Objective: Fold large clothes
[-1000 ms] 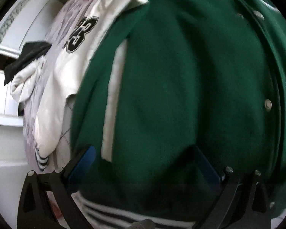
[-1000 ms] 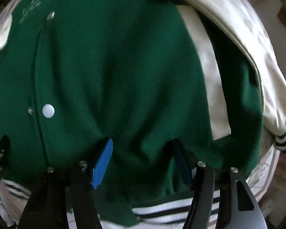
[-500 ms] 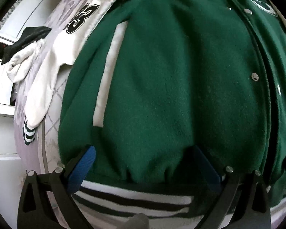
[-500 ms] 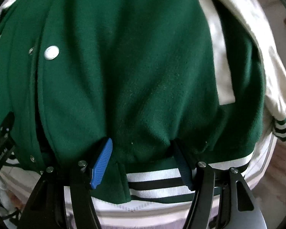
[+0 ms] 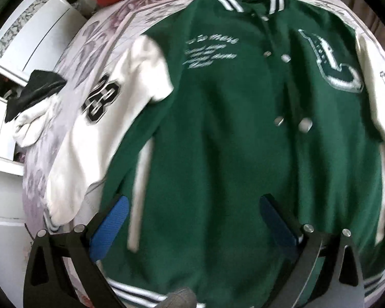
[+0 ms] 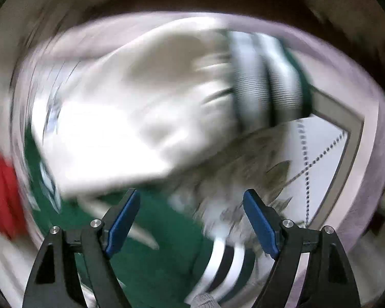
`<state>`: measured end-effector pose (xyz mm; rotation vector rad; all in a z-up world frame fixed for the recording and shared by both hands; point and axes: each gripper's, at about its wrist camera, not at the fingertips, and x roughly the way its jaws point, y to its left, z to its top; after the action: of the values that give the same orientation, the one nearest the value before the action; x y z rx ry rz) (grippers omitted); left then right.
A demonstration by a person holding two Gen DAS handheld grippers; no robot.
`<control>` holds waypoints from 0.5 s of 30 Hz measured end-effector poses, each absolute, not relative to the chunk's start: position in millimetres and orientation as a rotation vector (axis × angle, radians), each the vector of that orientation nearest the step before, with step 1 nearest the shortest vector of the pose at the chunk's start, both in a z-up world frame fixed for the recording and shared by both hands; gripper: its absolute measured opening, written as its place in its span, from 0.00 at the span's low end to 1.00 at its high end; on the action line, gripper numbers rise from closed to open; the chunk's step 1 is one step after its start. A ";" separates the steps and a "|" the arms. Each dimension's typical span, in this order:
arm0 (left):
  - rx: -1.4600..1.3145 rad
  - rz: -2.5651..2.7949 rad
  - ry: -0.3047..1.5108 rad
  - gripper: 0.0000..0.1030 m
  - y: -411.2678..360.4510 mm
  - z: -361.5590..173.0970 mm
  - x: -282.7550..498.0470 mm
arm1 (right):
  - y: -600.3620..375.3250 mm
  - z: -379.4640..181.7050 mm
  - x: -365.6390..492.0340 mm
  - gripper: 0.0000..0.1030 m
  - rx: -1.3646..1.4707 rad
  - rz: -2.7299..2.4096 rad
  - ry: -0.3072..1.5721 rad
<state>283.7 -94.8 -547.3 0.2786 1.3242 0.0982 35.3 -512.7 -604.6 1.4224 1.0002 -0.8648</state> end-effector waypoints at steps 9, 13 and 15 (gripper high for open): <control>0.327 0.066 1.320 1.00 -134.6 -559.2 310.6 | -512.2 -609.7 47.5 0.19 1.427 -0.991 0.665; 0.334 0.113 1.302 1.00 -109.7 -550.4 314.2 | -489.3 -527.4 95.4 0.16 1.131 -0.916 0.697; 0.306 0.159 1.301 1.00 -81.7 -543.7 317.9 | -473.6 -496.3 143.3 0.16 1.020 -0.847 0.722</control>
<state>317.9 -81.7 -543.7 0.3059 1.3011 0.1587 143.3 -473.6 -496.3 1.0198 0.7219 -0.8466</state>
